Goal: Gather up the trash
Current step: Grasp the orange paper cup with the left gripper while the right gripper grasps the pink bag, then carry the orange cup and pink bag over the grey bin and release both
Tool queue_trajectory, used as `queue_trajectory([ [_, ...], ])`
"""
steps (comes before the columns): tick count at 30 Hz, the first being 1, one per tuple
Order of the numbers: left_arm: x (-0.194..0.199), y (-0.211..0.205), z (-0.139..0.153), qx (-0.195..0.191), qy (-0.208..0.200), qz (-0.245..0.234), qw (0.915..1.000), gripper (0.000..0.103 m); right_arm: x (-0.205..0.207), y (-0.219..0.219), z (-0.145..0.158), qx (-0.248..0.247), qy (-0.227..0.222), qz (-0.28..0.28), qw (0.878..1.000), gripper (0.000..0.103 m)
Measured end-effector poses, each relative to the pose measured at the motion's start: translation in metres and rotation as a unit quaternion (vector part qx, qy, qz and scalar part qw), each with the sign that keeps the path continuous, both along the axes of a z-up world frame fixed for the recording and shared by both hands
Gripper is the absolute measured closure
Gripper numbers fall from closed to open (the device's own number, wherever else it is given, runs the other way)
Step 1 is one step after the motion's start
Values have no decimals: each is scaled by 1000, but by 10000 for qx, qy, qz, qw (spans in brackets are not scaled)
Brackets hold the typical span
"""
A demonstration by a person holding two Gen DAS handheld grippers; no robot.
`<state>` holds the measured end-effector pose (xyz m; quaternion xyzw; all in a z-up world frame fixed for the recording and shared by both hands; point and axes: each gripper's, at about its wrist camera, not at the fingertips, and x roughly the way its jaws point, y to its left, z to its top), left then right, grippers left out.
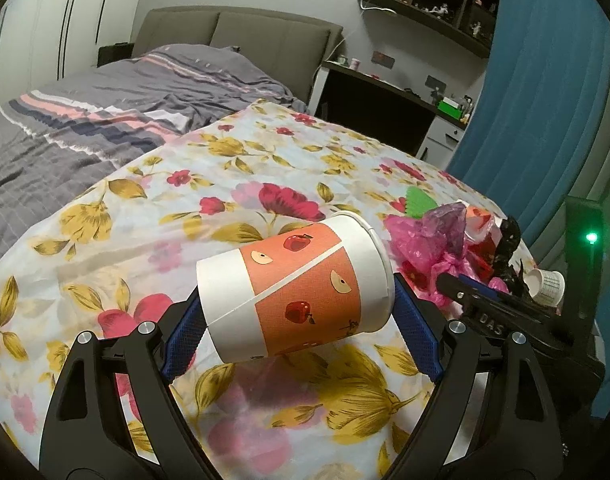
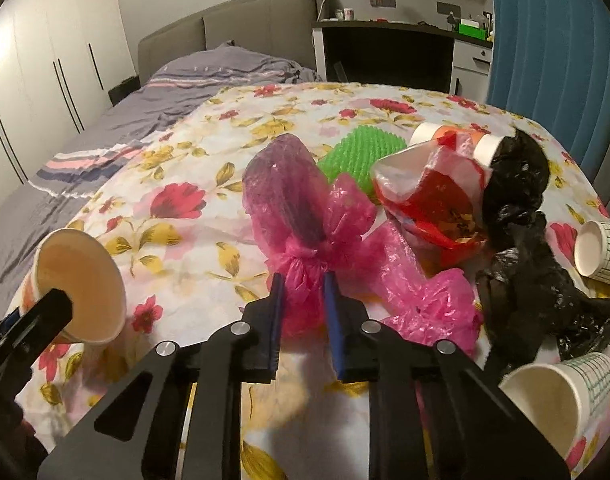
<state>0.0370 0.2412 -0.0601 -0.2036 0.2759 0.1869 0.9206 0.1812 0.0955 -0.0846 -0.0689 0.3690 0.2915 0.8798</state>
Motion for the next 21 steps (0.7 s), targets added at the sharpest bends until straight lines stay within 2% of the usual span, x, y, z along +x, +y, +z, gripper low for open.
queue_trajectory([
  [11,1,-31,19,177,-121,-288,9994,18,-36,-44,32,299,-516,15,9982,83],
  [21,9,-80,41,368,-298,-778,9958,18,-52,-117,61,802,-761,-226,9936,83],
])
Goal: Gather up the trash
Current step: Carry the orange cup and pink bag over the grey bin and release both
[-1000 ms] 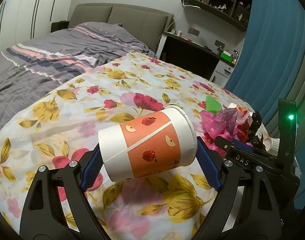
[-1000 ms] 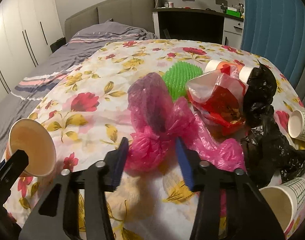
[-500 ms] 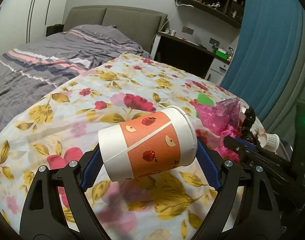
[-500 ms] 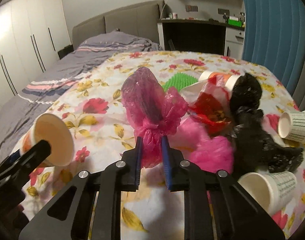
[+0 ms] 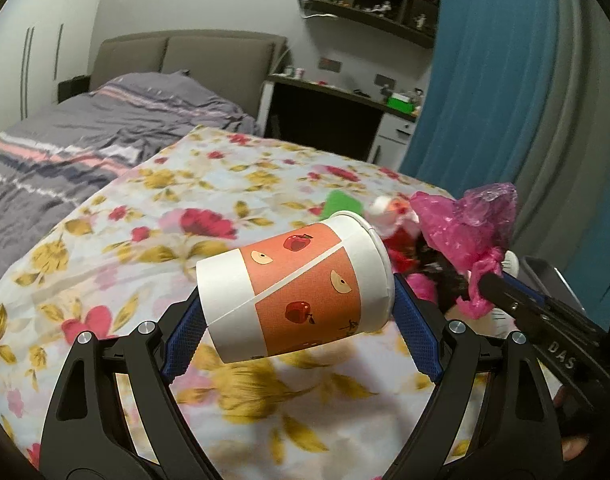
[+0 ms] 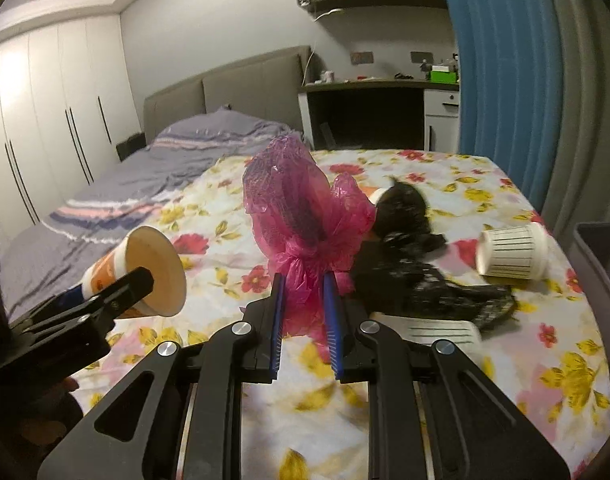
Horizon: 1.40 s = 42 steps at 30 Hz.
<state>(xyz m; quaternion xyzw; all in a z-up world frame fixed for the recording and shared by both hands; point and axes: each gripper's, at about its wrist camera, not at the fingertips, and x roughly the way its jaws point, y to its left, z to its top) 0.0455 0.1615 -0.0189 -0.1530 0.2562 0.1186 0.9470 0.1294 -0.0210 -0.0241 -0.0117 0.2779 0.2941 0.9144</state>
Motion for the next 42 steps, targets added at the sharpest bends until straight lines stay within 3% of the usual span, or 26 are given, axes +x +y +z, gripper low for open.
queue_trajectory([
  [8,17,-49,15,69,-111,-540,9985,18,-5,-63,15,175,-249,-412,9987,83],
  [14,38,-103,33,88,-281,-1162,9928,18,-4,-118,20,185,-423,-901,9949,83],
  [20,77,-179,50,-74,-417,-1954,9798,18,10,-190,19,138,-444,-1746,9835,83],
  [24,108,-239,57,-143,-510,-2497,9669,18,26,-241,14,22,-438,-2451,9685,83],
  [32,178,-317,34,-655,-144,-3170,9461,18,62,-292,-16,-184,-99,-3056,9519,83],
  [42,231,-367,9,-740,157,-3438,9360,18,99,-321,-37,-55,354,-3260,9447,82],
])
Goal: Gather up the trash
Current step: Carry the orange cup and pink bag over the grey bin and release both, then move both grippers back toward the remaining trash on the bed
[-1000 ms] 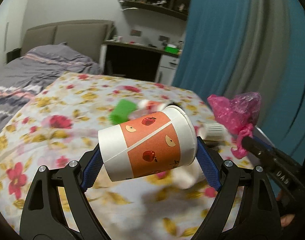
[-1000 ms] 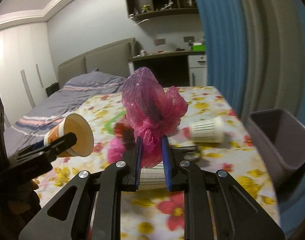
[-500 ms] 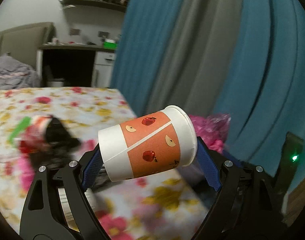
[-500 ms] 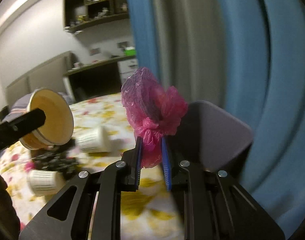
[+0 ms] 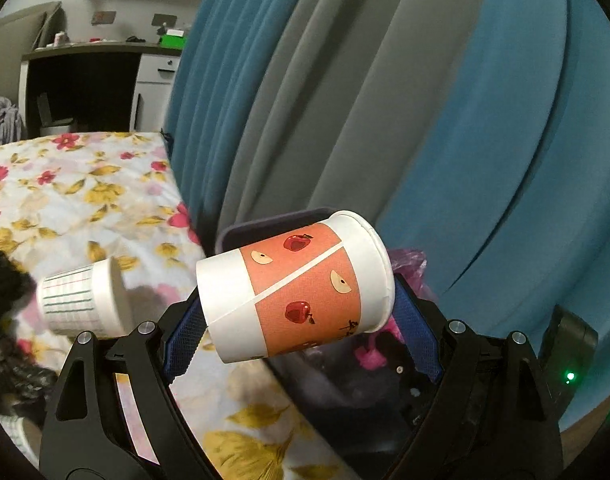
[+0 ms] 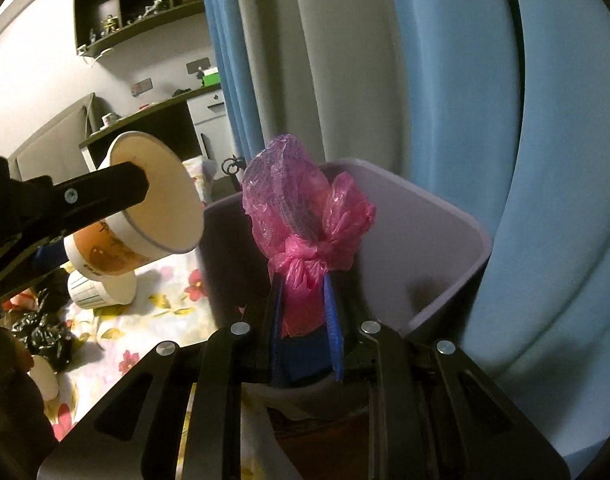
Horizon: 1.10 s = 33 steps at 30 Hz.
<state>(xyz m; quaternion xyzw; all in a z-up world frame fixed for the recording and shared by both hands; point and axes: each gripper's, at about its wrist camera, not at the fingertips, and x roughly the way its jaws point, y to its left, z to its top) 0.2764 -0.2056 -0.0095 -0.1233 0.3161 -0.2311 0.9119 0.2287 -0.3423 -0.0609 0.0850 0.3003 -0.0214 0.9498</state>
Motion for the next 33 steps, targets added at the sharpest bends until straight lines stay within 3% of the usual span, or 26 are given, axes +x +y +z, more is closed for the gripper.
queue_trajectory([
  [16,46,-38,-36,-99,539,-376,9978,18,13,-18,-19,186,266,5,9995,76],
  [20,51,-38,-38,-261,665,-425,9965,18,17,-17,-20,145,281,14,9995,60],
  [25,53,-48,-41,-288,733,-650,9948,18,10,-20,-15,47,125,-34,9999,48],
  [33,52,-42,-40,-457,852,-617,9934,12,2,-25,-13,-62,-7,-101,9999,43],
])
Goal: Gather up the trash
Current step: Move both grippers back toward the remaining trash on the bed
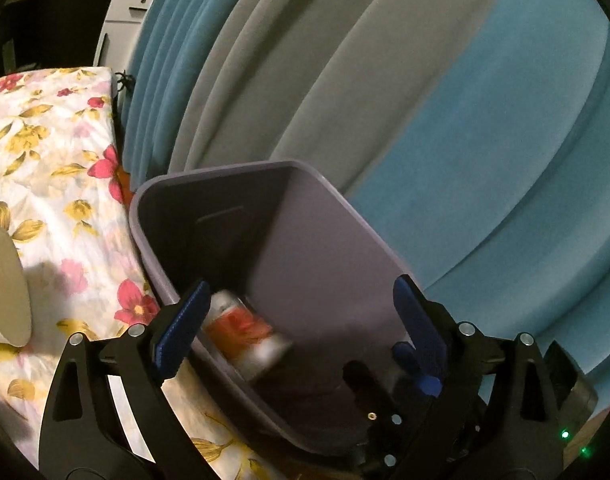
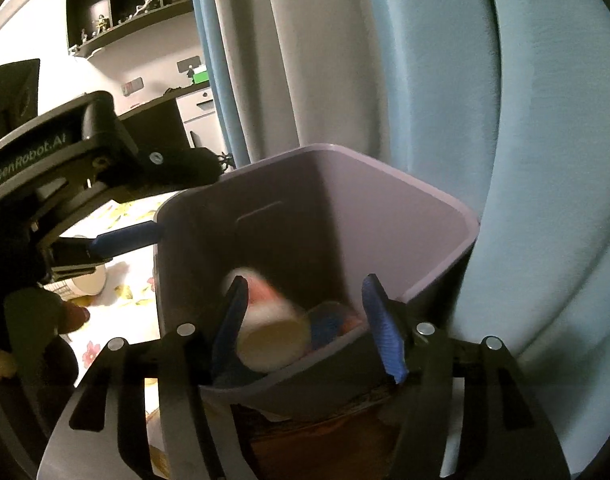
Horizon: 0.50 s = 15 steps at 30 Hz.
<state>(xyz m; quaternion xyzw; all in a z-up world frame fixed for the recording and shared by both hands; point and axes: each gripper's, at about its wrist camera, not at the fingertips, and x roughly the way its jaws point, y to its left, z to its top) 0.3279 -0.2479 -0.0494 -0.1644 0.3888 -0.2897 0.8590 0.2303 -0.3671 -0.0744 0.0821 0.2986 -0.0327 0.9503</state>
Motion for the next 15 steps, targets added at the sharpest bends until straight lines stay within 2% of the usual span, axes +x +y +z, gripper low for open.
queue_trajectory([
  [6,-26,18,18,264,-381,339,9983,12,-14,-7,8,50,-142,-148,9998,42],
  [8,-40,29,24,432,-522,549,9962,12,-23,-8,12,44,-237,-200,9995,37],
  [12,-77,61,34,849,-846,1073,9870,12,-42,1,22,-12,-400,-208,9990,33],
  [15,-99,88,38,952,-902,1354,9821,11,-56,17,31,-28,-554,-144,9984,27],
])
